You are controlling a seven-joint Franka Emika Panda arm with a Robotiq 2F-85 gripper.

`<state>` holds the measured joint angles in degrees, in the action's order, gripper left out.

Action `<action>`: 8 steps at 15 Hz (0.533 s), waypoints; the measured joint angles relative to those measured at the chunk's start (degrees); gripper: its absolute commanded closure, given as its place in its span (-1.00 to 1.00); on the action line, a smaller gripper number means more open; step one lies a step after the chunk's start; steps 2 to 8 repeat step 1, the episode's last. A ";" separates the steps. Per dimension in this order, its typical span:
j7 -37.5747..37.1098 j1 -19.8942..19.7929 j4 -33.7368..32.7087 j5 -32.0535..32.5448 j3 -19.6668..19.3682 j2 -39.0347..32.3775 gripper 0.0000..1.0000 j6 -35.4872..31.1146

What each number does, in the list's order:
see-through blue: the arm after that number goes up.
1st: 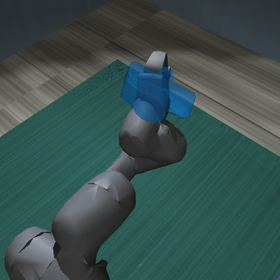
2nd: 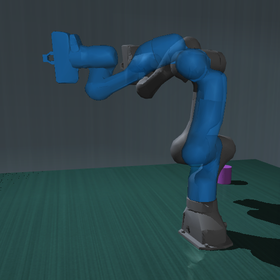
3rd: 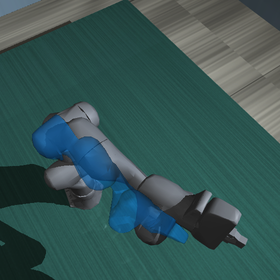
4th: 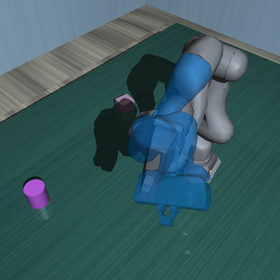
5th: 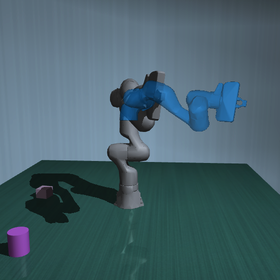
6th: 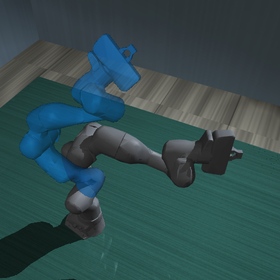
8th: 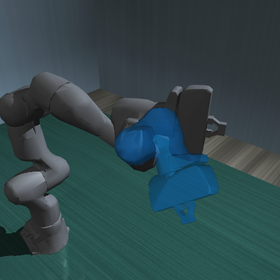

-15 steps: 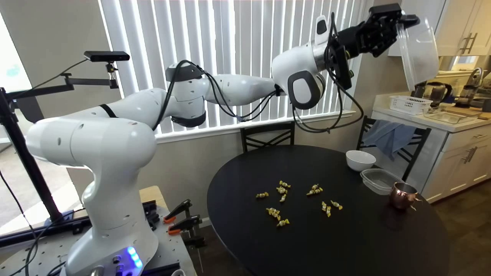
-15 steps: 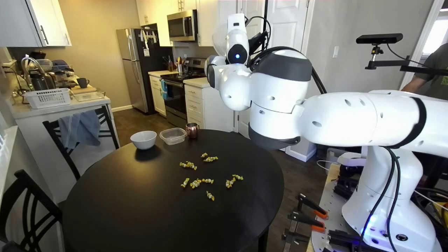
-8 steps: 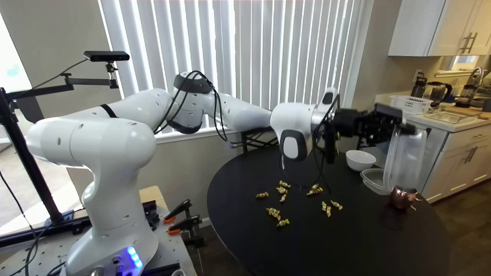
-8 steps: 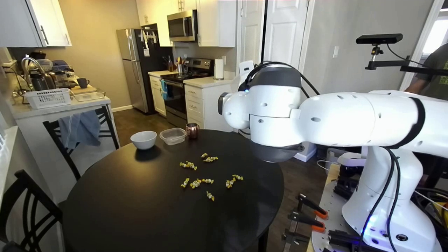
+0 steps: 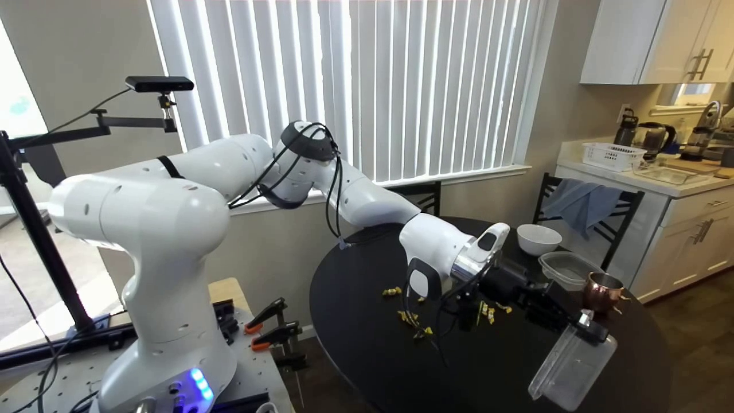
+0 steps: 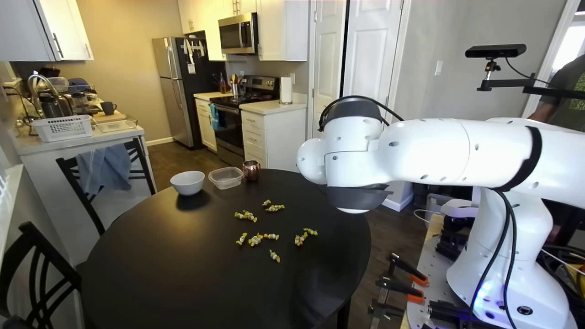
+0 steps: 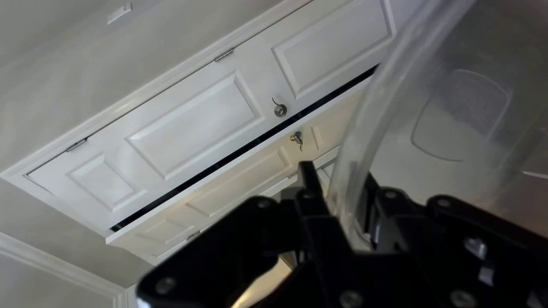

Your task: Pour the contents in the clear bowl onto the table.

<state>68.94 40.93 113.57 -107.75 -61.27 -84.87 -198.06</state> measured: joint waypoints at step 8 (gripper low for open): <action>0.02 -0.11 -0.23 -0.02 -0.05 0.01 0.38 0.00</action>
